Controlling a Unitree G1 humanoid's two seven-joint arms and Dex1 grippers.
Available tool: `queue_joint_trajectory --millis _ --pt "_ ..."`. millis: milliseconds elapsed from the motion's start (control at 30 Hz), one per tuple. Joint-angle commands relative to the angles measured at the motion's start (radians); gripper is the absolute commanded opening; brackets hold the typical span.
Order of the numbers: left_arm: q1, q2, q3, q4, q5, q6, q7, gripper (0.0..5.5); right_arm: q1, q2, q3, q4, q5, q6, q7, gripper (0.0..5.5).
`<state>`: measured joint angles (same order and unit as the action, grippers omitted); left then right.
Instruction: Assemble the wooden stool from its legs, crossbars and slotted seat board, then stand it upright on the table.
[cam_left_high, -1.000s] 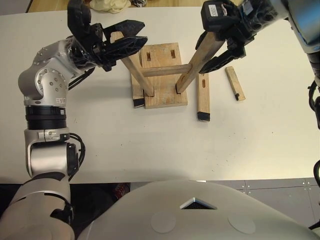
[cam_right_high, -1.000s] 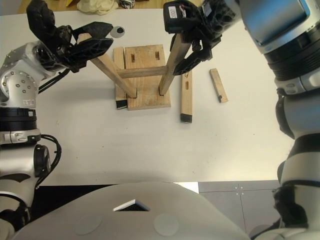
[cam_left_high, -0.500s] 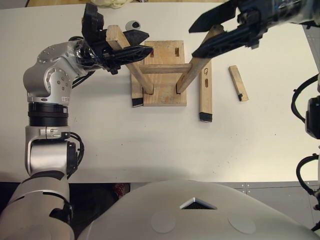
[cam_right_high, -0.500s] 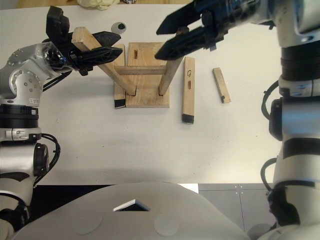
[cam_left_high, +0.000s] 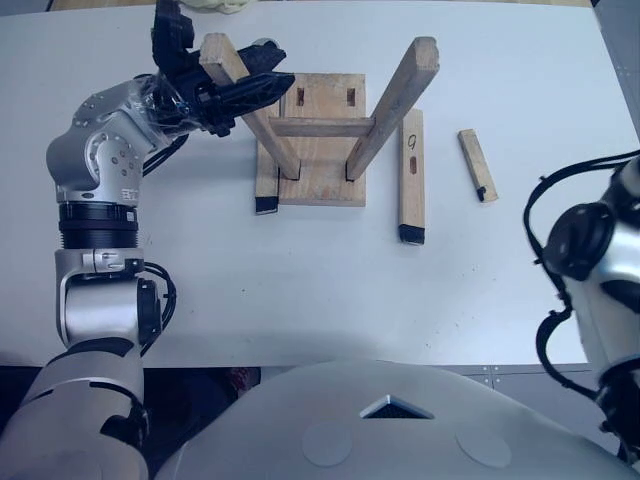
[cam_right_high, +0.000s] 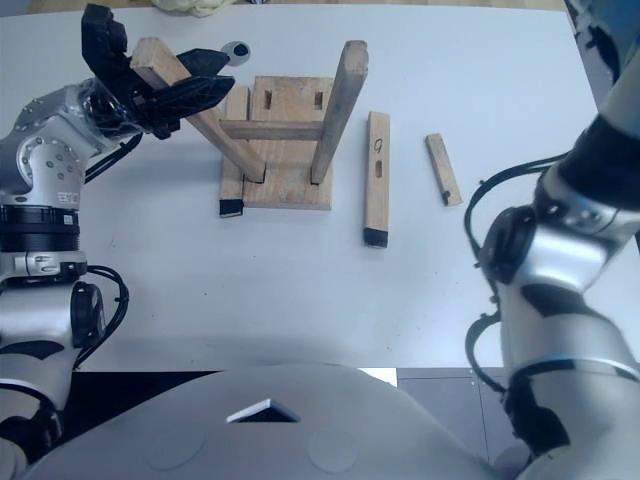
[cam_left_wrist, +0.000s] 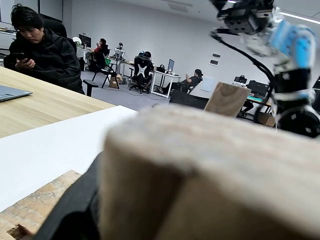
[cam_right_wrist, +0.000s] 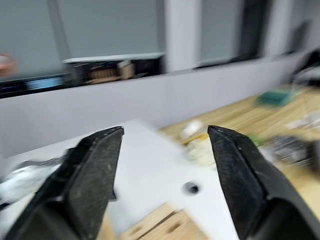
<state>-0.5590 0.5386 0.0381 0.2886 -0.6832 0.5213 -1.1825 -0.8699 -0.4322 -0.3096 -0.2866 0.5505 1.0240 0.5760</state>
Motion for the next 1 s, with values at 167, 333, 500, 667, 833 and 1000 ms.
queue_joint_trajectory --millis 167,333,500,667,833,1000 --pt "0.037 -0.012 0.034 -0.016 0.049 0.035 0.144 2.37 0.327 -0.107 0.417 -0.307 -0.623 -0.480 -0.313 1.55" --pt "0.025 -0.028 0.025 -0.011 0.057 0.040 0.147 2.37 0.398 -0.038 0.537 -0.328 -0.613 -0.476 -0.265 0.61" --pt "0.026 -0.045 0.005 0.003 0.081 0.030 0.140 2.37 0.358 -0.029 0.653 -0.289 -0.624 -0.461 -0.164 0.01" --pt "0.030 -0.065 -0.007 0.001 0.088 0.027 0.150 2.37 0.340 -0.040 0.741 -0.261 -0.664 -0.413 -0.097 0.01" --pt "0.036 -0.081 -0.013 -0.012 0.086 0.031 0.152 2.37 0.340 -0.012 0.876 -0.176 -0.746 -0.354 -0.080 0.01" --pt "0.043 -0.102 -0.014 -0.022 0.081 0.029 0.151 2.37 0.333 0.026 0.962 -0.046 -0.821 -0.339 -0.085 0.01"
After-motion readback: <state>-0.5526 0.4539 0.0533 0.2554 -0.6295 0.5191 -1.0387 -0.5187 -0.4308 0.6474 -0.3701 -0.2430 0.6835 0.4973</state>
